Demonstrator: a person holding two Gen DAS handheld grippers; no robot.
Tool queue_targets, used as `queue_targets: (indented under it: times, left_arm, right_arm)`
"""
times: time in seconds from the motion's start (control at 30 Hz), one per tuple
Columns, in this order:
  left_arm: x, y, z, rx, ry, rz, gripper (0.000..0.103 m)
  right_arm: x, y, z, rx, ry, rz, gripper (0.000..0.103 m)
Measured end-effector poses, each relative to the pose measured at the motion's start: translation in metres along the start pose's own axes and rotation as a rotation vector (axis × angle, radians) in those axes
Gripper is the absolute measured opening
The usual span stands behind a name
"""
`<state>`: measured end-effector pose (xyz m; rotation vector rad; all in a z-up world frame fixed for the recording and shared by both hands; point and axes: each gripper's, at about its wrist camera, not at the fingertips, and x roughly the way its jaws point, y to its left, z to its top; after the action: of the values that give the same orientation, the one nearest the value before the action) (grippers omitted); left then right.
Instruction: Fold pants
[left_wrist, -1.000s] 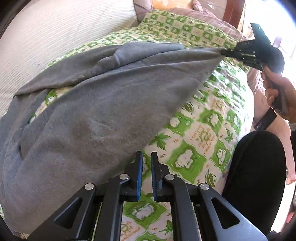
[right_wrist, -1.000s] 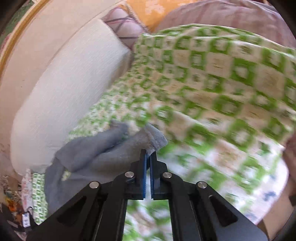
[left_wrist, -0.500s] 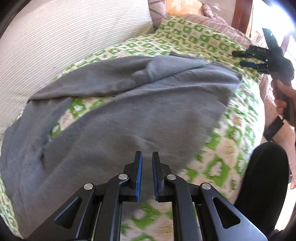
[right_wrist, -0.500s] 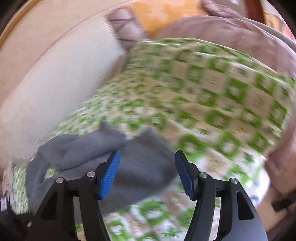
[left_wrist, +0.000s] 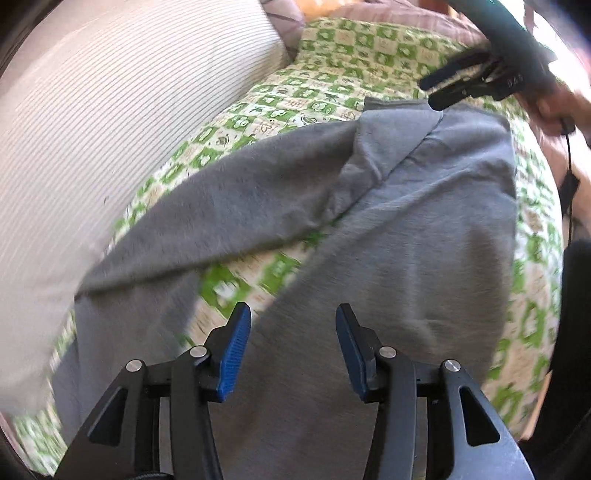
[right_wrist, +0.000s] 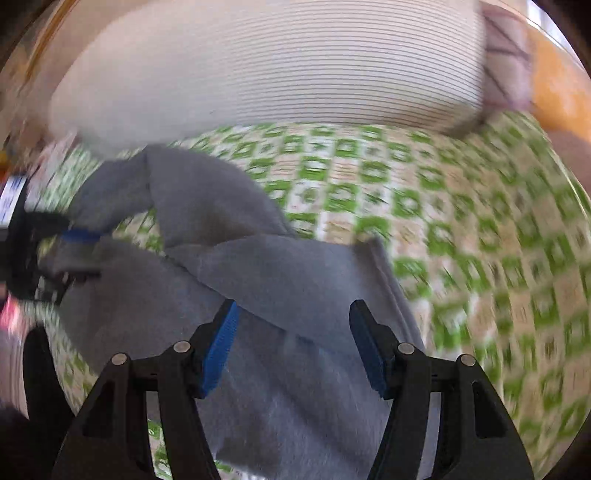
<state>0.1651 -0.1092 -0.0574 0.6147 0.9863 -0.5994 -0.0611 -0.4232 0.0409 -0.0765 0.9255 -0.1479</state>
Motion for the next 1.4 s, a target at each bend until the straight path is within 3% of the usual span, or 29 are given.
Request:
queue_targets:
  times: [0.17, 0.27, 0.4, 0.63, 0.77, 0.8, 0.83, 0.9, 0.97, 1.0, 1.13, 1.4]
  left_arm:
    - [0.023, 0.026, 0.014, 0.1, 0.056, -0.006, 0.05]
    - [0.034, 0.042, 0.021, 0.15, 0.088, -0.012, 0.051]
    - [0.048, 0.055, 0.028, 0.24, 0.131, -0.007, 0.052]
    - [0.087, 0.061, 0.033, 0.435, 0.242, 0.082, 0.054]
    - [0.101, 0.061, 0.035, 0.454, 0.251, 0.083, 0.056]
    - [0.1, 0.061, 0.035, 0.445, 0.244, 0.076, 0.053]
    - [0.099, 0.062, 0.036, 0.428, 0.237, 0.068, 0.043]
    - [0.095, 0.065, 0.037, 0.389, 0.225, 0.059, 0.02]
    - [0.09, 0.071, 0.04, 0.345, 0.223, 0.063, 0.013]
    - [0.088, 0.072, 0.041, 0.325, 0.22, 0.059, 0.011]
    - [0.07, 0.078, 0.043, 0.243, 0.19, 0.046, 0.008]
    - [0.008, 0.069, 0.032, 0.113, 0.115, -0.028, 0.007]
  right_arm:
    - [0.019, 0.02, 0.027, -0.23, 0.097, 0.007, 0.071]
    - [0.036, 0.012, 0.044, -0.316, 0.161, 0.0, 0.071]
    - [0.056, -0.006, 0.059, -0.341, 0.26, 0.04, 0.071]
    - [0.093, -0.019, 0.066, -0.415, 0.411, 0.076, 0.075]
    - [0.109, -0.014, 0.06, -0.463, 0.45, 0.085, 0.076]
    - [0.111, -0.012, 0.056, -0.478, 0.447, 0.089, 0.074]
    - [0.112, -0.011, 0.055, -0.487, 0.441, 0.076, 0.068]
    - [0.107, -0.01, 0.052, -0.467, 0.429, 0.099, 0.032]
    - [0.098, -0.009, 0.049, -0.455, 0.408, 0.09, 0.011]
    - [0.093, -0.011, 0.048, -0.454, 0.397, 0.073, 0.007]
    - [0.064, -0.015, 0.05, -0.43, 0.306, 0.004, 0.005]
    - [-0.006, -0.042, 0.06, -0.28, 0.011, -0.151, 0.004]
